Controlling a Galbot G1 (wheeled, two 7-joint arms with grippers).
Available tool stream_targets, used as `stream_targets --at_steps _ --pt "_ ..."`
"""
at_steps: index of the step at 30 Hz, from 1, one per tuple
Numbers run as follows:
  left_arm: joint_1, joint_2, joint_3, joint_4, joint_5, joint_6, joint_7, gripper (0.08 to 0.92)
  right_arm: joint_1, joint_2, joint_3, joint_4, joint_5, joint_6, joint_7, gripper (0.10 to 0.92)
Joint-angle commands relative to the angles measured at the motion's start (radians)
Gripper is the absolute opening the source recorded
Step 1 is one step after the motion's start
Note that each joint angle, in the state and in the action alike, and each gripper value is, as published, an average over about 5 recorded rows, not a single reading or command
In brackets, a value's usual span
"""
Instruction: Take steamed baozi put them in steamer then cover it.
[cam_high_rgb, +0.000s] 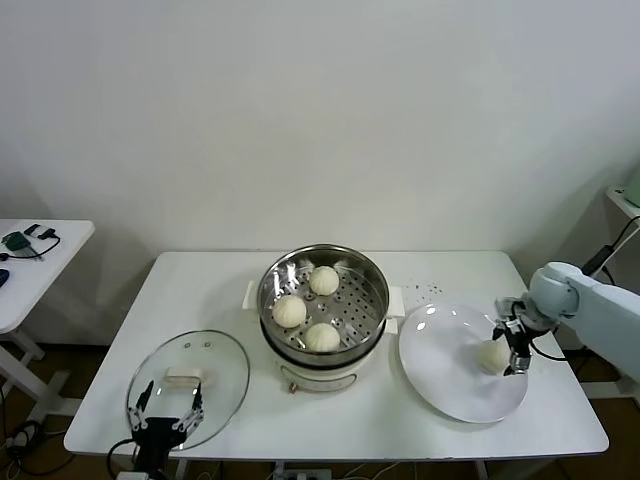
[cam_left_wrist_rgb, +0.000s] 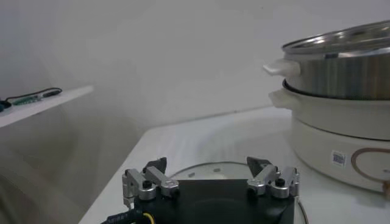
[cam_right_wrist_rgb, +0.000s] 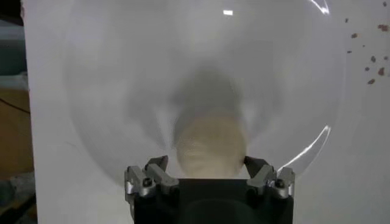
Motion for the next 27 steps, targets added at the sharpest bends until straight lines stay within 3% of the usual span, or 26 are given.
stream_targets --at_steps 1,8,16,22,27 --pt "-0.001 0.001 -0.001 0.003 0.001 -0.001 0.000 0.823 -0.028 0.038 0.030 -0.051 -0.019 0.006 -0.004 0.823" --pt "-0.001 0.001 0.000 0.002 0.004 -0.001 0.000 0.823 -0.017 0.041 0.028 -0.047 -0.012 0.011 -0.006 0.810" --pt "0.005 0.000 -0.002 -0.002 0.003 -0.005 0.000 0.823 0.020 0.020 -0.001 -0.022 0.031 0.003 -0.003 0.701" --pt "0.008 0.001 0.007 -0.013 0.003 0.000 0.000 0.823 0.222 0.024 -0.135 0.009 0.196 -0.028 0.020 0.684" --pt "-0.002 0.000 0.027 -0.030 0.017 0.007 0.001 0.823 0.548 0.125 -0.395 -0.009 0.374 -0.037 0.027 0.679"
